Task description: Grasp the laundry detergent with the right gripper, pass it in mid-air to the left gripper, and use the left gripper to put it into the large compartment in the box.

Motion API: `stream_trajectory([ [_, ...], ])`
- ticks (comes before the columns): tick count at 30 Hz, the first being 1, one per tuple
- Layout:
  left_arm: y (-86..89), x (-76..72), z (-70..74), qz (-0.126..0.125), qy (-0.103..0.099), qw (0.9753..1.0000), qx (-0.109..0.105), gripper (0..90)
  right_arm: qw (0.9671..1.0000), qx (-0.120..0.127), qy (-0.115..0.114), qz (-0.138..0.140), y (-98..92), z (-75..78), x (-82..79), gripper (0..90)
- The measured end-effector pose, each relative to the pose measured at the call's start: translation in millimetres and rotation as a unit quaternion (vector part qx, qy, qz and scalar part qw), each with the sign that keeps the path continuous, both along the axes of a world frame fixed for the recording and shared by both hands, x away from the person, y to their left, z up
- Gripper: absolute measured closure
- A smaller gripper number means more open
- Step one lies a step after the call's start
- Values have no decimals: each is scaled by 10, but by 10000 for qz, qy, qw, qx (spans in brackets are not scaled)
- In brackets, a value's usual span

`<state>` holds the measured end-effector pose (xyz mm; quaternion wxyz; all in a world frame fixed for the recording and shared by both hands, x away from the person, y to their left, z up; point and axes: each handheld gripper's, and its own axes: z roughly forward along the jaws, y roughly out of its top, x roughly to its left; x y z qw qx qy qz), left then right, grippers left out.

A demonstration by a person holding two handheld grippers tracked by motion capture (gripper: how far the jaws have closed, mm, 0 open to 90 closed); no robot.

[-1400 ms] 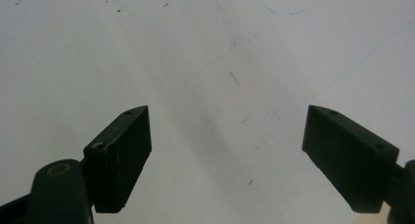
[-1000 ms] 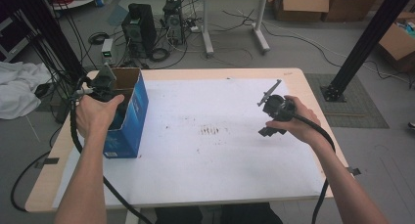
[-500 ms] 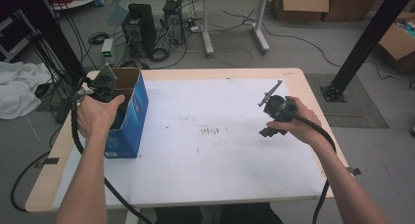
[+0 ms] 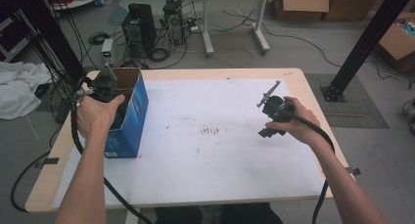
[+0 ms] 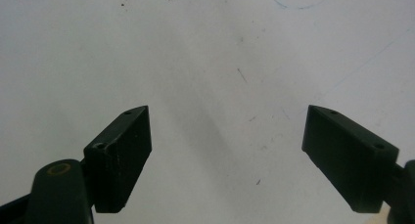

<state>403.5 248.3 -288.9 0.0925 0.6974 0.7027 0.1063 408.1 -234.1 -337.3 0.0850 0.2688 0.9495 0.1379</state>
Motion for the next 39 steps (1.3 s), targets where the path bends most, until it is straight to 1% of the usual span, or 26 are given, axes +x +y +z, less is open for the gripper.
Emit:
stream_trajectory([
  [3,-2,-1,1,-11,-3,10000,-9,368,10000,-5,6,-18,-3,-1,-3,185],
  [4,-2,-2,4,4,-3,10000,24,352,10000,-9,2,-1,-7,-4,-1,185],
  [6,0,-4,3,7,-6,10000,24,339,10000,-7,5,-19,-8,-4,-3,185],
  [17,0,-16,23,-14,-34,10000,19,339,10000,-10,14,-6,-4,-18,-3,185],
  [24,4,-22,57,-8,-54,10000,39,314,10000,-19,17,-6,-6,-19,-2,185],
  [25,2,-24,64,4,-81,10000,39,314,10000,-18,18,-8,-4,-20,-3,185],
  [31,1,-25,121,-3,-124,9999,35,309,10000,-29,28,1,2,-20,-1,185],
  [34,-15,-33,194,-40,-174,9998,47,295,10000,-24,29,2,10,-18,-2,185],
  [35,-15,-33,194,-40,-174,9998,47,292,10000,-32,26,0,11,-19,1,185],
  [36,-23,-36,240,-62,-191,9998,71,287,10000,-43,31,5,12,-18,2,185],
  [38,-25,-38,264,-75,-195,9997,90,284,10000,-39,39,2,17,-18,0,185],
  [39,-28,-44,310,-73,-247,9996,104,282,10000,-32,37,13,24,-15,-4,185],
])
